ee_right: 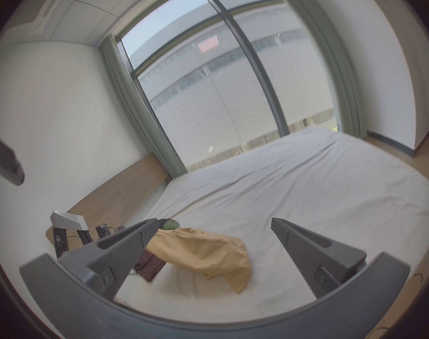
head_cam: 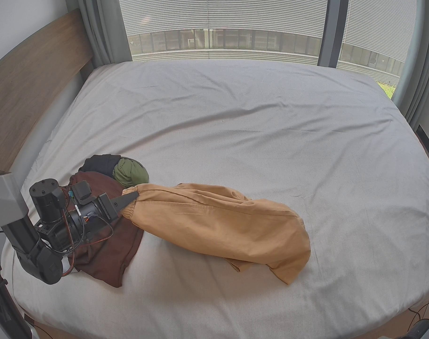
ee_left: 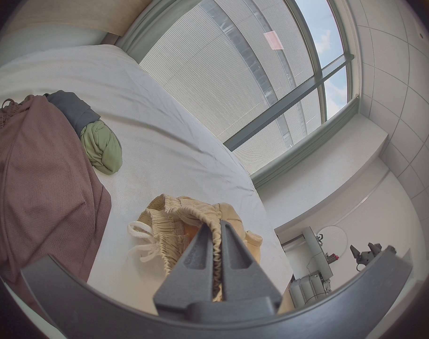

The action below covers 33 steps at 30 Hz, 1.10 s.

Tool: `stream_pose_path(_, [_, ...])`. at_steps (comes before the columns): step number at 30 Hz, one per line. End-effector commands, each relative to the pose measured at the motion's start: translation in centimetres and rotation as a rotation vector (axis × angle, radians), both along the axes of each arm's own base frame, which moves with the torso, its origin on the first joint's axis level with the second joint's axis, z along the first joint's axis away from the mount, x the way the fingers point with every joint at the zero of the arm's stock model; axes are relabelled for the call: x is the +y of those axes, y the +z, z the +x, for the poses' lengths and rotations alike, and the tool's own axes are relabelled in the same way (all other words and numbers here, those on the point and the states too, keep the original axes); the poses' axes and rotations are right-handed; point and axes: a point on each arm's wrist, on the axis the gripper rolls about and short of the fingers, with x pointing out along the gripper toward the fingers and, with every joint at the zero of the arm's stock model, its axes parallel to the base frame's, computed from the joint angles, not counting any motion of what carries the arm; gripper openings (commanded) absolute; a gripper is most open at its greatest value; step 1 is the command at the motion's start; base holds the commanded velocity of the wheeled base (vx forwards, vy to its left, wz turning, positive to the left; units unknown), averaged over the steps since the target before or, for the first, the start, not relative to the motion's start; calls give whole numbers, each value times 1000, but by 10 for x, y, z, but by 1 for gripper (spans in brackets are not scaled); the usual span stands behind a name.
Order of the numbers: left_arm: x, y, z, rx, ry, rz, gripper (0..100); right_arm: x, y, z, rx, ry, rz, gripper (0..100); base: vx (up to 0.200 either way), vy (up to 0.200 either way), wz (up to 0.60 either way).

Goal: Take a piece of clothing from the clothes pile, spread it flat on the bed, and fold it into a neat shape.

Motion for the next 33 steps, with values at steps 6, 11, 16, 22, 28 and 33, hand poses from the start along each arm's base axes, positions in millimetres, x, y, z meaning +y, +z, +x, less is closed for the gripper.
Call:
stream_pose_path(6, [3,-1,2,-2,12,9,0,32,8,116,247,126,4,100,0,0,0])
stream_pose_path(11, [4,-1,3,-3,15,10,0,37,-9,142,285,126,-11,100,0,0,0])
stream_pose_path(16, [13,-4,6,-8,43,38,0,42,-38,162,359,124,-22,100,0,0,0])
stream_pose_path(22, [18,-12,9,2,55,66,0,44,-72,181,477,150,-19,100,0,0,0])
stream_pose_path(28, [16,-13,9,2,48,68,0,40,-104,193,608,199,9,100,0,0,0])
stream_pose_path(33, [14,-14,8,4,42,68,0,35,-124,204,663,190,50,100,0,0,0])
